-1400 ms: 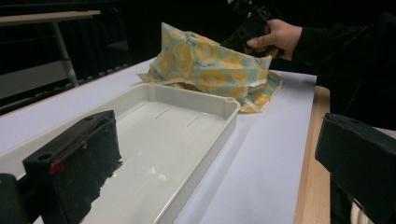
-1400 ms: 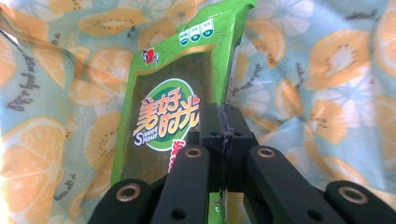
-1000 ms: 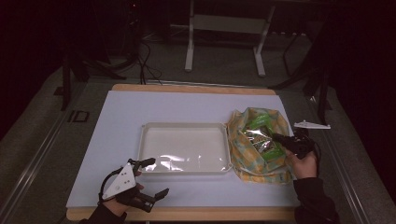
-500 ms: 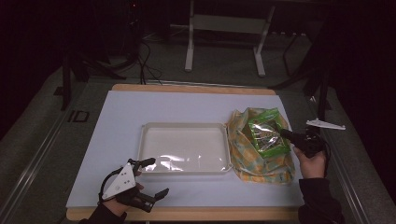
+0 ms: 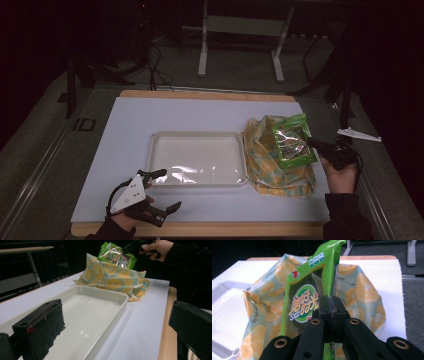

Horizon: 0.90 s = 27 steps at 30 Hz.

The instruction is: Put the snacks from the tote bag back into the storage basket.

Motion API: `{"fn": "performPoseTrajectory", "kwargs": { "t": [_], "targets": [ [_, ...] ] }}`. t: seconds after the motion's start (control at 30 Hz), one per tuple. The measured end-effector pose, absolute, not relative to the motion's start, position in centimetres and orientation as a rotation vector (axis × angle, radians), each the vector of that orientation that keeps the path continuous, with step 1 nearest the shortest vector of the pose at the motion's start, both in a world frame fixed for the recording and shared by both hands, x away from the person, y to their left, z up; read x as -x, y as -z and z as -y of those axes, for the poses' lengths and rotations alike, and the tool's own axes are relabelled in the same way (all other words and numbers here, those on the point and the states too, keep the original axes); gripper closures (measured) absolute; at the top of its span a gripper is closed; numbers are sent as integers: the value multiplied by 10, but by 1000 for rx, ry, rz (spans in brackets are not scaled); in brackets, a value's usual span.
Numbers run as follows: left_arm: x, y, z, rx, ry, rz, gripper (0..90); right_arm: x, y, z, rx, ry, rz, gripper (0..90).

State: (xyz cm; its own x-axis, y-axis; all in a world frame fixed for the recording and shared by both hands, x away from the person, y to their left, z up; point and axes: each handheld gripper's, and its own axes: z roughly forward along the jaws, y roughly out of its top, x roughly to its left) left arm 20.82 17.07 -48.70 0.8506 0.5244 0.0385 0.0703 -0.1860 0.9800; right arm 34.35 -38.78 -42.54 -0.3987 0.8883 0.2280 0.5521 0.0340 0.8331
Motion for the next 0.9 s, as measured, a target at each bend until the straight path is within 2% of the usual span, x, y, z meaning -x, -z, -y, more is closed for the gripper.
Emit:
{"fn": "performPoseTrajectory", "kwargs": {
  "t": [0.9],
  "targets": [
    [-208, 487, -171, -1723, -435, -463, 4, -329, 377, 395, -1415, -1340, -1864, 897]
  ]
}}
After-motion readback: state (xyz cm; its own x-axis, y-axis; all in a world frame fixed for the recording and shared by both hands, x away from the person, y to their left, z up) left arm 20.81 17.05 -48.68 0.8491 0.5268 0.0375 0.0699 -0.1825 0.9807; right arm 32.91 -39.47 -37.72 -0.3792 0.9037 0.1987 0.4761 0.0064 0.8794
